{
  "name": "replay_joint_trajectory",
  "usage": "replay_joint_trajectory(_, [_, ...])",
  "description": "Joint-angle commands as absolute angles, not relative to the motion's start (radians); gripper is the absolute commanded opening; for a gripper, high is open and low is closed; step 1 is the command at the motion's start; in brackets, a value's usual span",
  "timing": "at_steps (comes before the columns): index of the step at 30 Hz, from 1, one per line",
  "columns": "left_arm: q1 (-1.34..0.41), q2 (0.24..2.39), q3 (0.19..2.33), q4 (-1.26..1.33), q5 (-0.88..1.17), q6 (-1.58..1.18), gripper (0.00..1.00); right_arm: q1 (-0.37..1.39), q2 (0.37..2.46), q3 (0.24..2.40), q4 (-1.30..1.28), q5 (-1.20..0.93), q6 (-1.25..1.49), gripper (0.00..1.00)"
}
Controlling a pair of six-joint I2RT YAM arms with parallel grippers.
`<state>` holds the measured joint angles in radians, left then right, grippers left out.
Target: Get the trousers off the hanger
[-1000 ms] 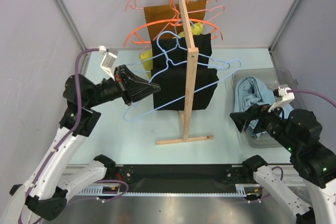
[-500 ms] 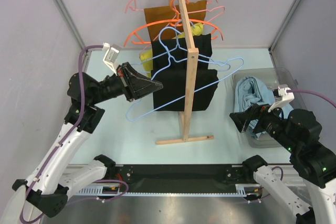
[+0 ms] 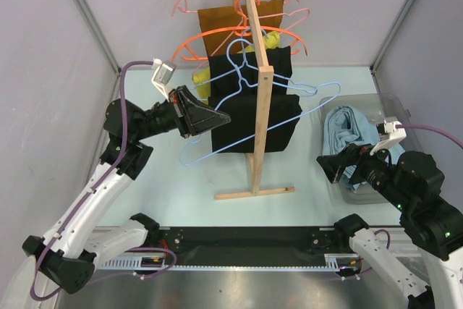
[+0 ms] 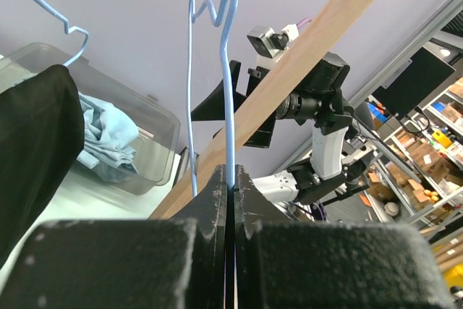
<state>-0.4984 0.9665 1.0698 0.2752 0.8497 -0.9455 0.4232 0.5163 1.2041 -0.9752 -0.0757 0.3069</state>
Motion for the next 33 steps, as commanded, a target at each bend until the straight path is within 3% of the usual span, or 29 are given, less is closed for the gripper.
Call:
replay_joint_trajectory(1, [-0.523,0.974,1.072,0.350,0.874,-0.971,0.00,0.420,0.506,1.218,-0.973,-0.071,0.314,0.98])
replay_joint_trajectory(10, [-0.572,0.994,1.072,0.295,0.877,-0.916,0.00,0.420,0.499,1.218,-0.980,-0.064,0.313,0.98])
replay_joint_trajectory(20, [-0.572,1.048,1.239,-0.219,0.874,-0.506,0.00,0.420,0.492,1.213,-0.983,-0.078,0.321,0.98])
replay_joint_trajectory(25, [-0.572,1.086,1.322,-0.328,0.851,-0.396,0.01,0.420,0.466,1.178,-0.956,-0.120,0.377,0.97])
replay_joint_trajectory(31, [-0.572,1.092,1.336,-0.360,0.795,-0.367,0.35,0.420,0.390,1.060,-0.864,-0.143,0.503,0.97])
replay_joint_trajectory(32, [-0.571,1.094,1.338,-0.364,0.787,-0.359,0.46,0.422,0.385,1.045,-0.850,-0.159,0.521,0.97])
replay_joint_trajectory(33, [-0.572,1.092,1.345,-0.370,0.782,-0.354,0.49,0.420,0.376,1.025,-0.836,-0.172,0.535,0.96])
